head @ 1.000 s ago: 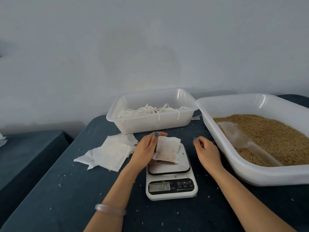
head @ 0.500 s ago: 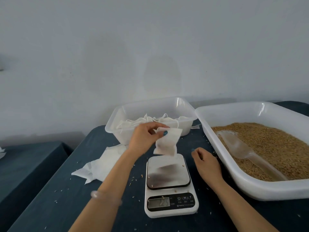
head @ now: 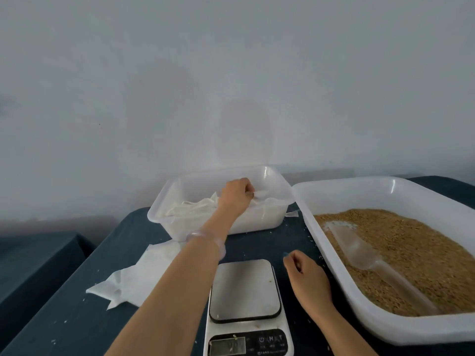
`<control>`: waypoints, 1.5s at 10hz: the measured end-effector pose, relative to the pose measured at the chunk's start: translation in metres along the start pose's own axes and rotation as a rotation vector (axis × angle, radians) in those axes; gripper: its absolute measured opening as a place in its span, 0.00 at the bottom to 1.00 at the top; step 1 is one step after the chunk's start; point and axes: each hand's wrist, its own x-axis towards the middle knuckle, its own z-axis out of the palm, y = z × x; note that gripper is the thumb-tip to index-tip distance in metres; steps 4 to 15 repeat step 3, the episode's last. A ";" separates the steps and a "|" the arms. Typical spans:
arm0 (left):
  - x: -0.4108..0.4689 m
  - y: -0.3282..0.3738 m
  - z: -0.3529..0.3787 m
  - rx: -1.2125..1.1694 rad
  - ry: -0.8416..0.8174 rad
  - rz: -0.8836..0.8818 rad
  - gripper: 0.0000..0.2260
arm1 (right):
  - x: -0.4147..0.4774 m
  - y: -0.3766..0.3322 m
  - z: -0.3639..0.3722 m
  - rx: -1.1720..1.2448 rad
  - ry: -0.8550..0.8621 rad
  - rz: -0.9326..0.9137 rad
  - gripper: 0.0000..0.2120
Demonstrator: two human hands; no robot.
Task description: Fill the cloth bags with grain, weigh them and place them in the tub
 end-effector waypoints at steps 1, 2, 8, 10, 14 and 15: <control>-0.013 -0.012 0.012 0.194 -0.113 0.013 0.14 | 0.001 0.001 0.000 0.008 -0.004 -0.009 0.16; -0.024 -0.021 0.012 0.273 -0.047 0.085 0.15 | 0.002 0.001 0.000 0.007 0.000 0.000 0.16; -0.047 -0.032 0.009 0.087 0.062 0.192 0.12 | 0.001 0.001 -0.001 0.013 0.003 0.023 0.15; -0.047 -0.032 0.009 0.087 0.062 0.192 0.12 | 0.001 0.001 -0.001 0.013 0.003 0.023 0.15; -0.047 -0.032 0.009 0.087 0.062 0.192 0.12 | 0.001 0.001 -0.001 0.013 0.003 0.023 0.15; -0.047 -0.032 0.009 0.087 0.062 0.192 0.12 | 0.001 0.001 -0.001 0.013 0.003 0.023 0.15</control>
